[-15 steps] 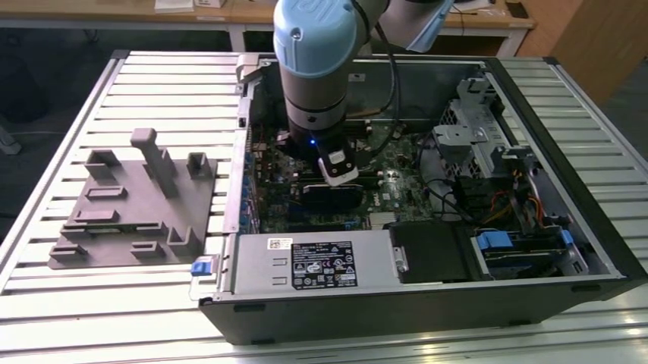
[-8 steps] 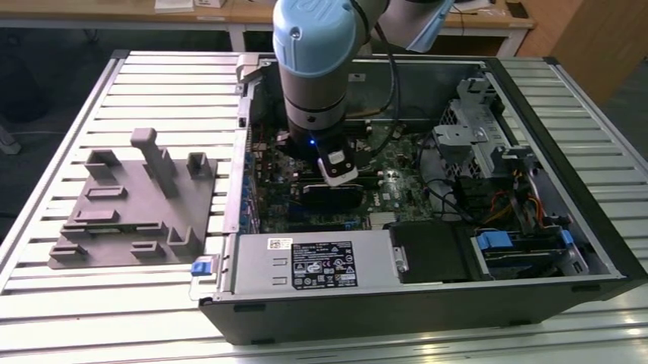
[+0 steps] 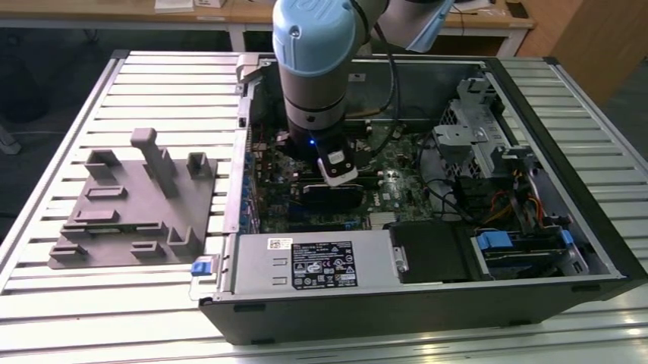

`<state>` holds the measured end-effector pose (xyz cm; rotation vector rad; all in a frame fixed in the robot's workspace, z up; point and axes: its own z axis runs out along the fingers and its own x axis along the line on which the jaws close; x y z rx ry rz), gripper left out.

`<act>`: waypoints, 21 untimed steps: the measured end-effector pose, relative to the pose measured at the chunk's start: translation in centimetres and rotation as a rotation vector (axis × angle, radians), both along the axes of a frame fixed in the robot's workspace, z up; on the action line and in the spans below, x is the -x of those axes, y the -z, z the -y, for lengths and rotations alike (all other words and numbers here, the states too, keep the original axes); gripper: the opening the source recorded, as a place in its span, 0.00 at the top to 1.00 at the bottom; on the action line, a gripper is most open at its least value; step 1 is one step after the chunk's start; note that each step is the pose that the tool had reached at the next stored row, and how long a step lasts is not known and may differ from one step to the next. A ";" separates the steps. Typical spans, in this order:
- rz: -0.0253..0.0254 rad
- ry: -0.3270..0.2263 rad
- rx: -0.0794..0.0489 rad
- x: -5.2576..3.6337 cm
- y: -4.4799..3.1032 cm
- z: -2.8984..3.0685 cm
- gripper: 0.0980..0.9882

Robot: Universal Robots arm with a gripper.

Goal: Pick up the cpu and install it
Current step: 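Install the second cpu locking lever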

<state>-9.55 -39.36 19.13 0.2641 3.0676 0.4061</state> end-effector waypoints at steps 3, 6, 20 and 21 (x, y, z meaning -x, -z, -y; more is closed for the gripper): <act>0.0000 0.000 0.000 0.00 -0.19 -0.02 0.99; 0.0001 0.000 0.000 0.00 -0.43 -0.08 0.99; 0.0001 -0.001 -0.018 0.00 -0.23 -0.65 0.99; 0.0001 -0.001 -0.020 0.00 -0.13 -0.65 0.99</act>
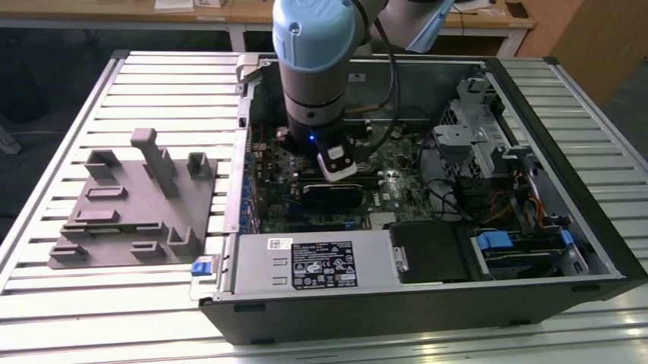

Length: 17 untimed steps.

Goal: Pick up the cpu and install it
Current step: 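Install the second cpu locking lever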

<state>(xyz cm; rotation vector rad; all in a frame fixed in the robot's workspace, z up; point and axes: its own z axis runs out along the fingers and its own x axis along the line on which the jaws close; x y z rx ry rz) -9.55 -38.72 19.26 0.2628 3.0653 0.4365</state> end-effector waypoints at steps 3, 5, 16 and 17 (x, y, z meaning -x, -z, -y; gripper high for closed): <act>-0.0002 -0.001 0.000 0.00 0.15 0.01 0.99; -0.0001 -0.001 0.006 -0.01 0.16 0.00 0.99; -0.0001 -0.001 0.020 0.00 -1.73 -0.05 0.99; 0.0000 -0.001 0.020 0.00 -2.01 -0.06 0.99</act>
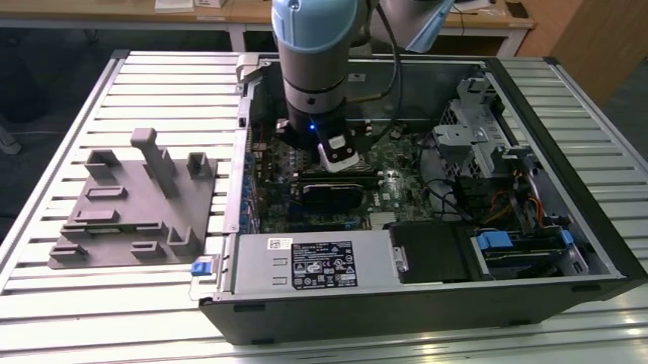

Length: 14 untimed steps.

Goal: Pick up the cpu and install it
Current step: 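Install the second cpu locking lever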

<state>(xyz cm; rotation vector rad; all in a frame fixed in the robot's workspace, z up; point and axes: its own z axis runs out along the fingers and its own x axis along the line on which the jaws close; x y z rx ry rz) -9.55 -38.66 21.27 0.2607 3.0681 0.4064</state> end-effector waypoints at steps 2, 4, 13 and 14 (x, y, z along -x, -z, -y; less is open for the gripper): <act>-0.0001 0.000 0.000 0.00 -0.57 -0.02 0.99; -0.0001 0.000 0.000 0.00 -0.97 -0.04 0.99; -0.0001 0.001 0.081 -1.02 -1.04 -0.82 0.99; -0.0001 0.001 0.082 -1.24 -1.04 -0.98 0.99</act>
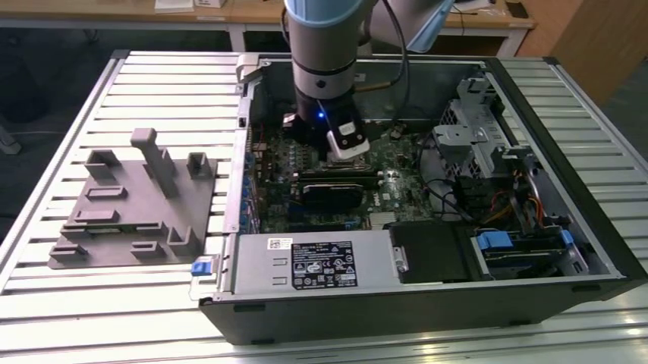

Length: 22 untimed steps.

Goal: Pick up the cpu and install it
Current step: 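Install the second cpu locking lever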

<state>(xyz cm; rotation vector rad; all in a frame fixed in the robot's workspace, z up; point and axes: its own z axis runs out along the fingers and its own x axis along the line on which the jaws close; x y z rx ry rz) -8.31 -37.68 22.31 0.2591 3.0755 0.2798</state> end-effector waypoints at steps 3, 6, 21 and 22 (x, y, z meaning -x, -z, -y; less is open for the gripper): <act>0.0000 0.000 0.003 -0.67 0.02 -0.61 0.99; 0.0000 0.000 0.007 -1.30 0.05 -1.25 0.99; 0.0000 0.000 0.036 -4.08 0.22 -3.00 0.99; 0.0000 0.000 0.035 -4.08 0.22 -3.00 0.99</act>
